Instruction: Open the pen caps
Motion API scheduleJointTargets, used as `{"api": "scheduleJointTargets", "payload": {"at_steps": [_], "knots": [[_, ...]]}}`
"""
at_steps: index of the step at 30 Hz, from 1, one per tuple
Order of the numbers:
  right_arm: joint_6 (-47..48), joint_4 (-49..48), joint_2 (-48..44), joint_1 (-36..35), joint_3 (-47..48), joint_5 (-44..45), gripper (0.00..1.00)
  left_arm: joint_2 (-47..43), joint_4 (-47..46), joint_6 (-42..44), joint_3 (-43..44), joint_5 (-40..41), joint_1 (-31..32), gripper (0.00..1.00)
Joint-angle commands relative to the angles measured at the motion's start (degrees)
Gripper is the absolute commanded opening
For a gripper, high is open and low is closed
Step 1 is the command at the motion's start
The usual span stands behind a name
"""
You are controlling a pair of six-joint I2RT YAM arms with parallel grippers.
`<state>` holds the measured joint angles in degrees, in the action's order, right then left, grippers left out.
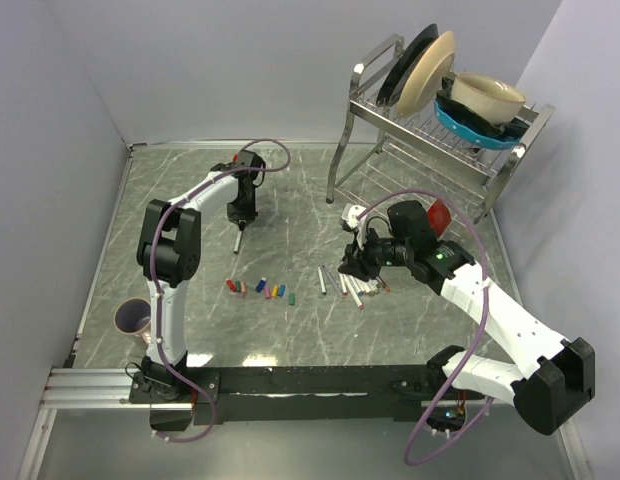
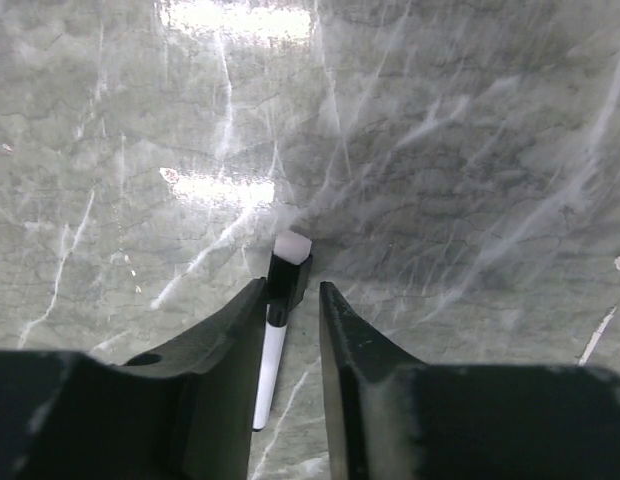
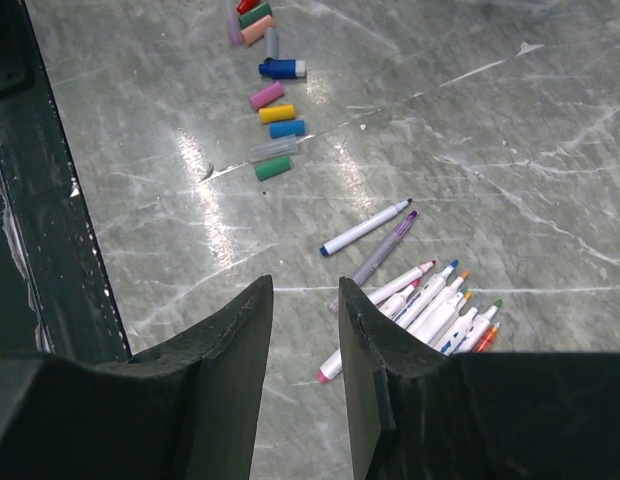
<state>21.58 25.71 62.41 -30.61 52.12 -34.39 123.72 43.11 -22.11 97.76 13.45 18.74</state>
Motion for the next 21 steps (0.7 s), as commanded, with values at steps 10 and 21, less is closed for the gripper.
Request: {"api": "scheduleJointTargets", "payload": {"at_steps": [10,21], "knots": [[0.8,-1.0,-0.1,-0.3,0.2,-1.5,0.40,1.7,1.0,0.4,1.2,0.3,0.2,0.35],[1.3,-1.0,-0.6,-0.4,-0.2,-2.7,0.40,-6.5,-5.4,-2.1,-2.6,-8.0,0.2,0.01]]}}
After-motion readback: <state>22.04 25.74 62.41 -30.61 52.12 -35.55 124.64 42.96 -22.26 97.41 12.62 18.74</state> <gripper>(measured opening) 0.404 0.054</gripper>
